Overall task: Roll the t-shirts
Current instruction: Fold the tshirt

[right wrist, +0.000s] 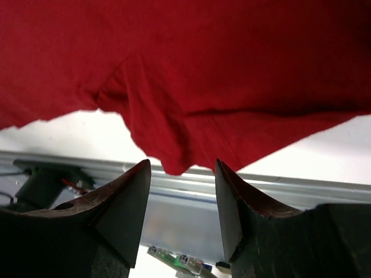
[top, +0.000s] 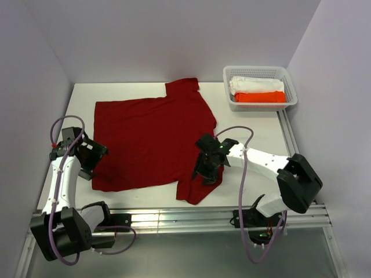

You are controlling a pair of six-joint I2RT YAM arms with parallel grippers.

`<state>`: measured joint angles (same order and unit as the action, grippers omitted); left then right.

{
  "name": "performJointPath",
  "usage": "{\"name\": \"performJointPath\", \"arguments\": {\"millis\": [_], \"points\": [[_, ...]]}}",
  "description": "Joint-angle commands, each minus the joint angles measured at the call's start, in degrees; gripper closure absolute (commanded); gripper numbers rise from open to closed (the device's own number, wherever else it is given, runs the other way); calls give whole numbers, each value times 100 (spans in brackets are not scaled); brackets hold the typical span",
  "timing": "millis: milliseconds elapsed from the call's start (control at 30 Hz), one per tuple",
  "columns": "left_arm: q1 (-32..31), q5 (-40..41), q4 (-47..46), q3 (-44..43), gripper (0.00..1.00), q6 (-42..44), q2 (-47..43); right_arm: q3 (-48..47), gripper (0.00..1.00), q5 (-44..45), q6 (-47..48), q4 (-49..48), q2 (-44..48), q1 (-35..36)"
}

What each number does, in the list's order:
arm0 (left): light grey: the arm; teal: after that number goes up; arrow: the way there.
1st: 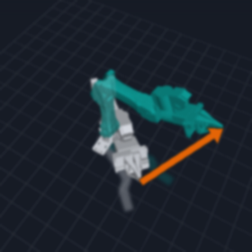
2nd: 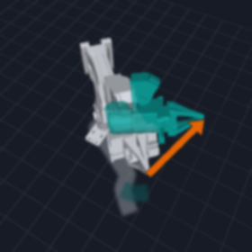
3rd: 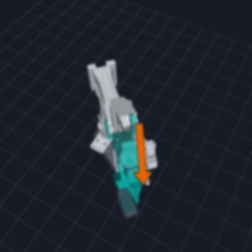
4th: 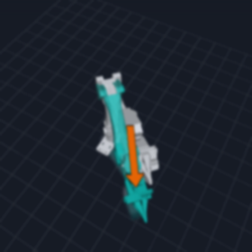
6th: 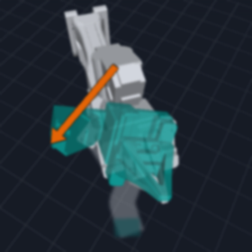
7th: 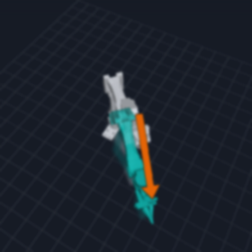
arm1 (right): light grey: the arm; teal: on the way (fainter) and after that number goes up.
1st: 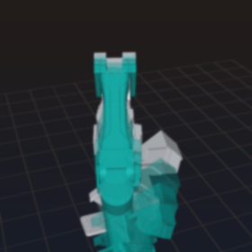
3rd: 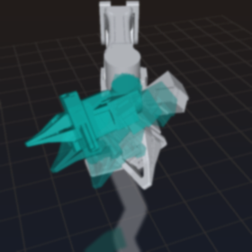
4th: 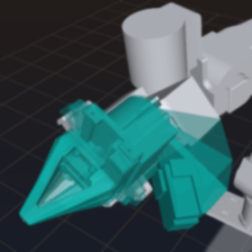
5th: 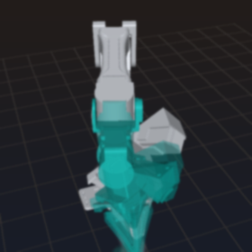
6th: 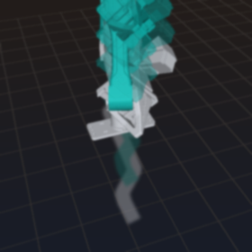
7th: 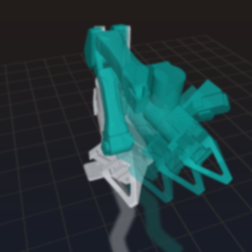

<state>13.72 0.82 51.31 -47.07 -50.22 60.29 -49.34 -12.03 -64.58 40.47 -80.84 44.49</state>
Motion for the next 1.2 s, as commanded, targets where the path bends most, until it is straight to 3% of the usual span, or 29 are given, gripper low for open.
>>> {"name": "performJointPath", "arguments": {"millis": [0,833,1067,1167], "points": [[158,-222,-86,224,1,-190,-175,-269,45,246,-266,102,-317,95],[158,-275,-77,128,1,-67,-193,-225,48,307,-802,-83,-1294,367],[166,-302,-112,189,1,-58,-211,-418,71,517,-776,145,-1295,359],[166,-328,-112,189,1,-67,-220,-541,75,719,-741,356,-1137,367]]}}
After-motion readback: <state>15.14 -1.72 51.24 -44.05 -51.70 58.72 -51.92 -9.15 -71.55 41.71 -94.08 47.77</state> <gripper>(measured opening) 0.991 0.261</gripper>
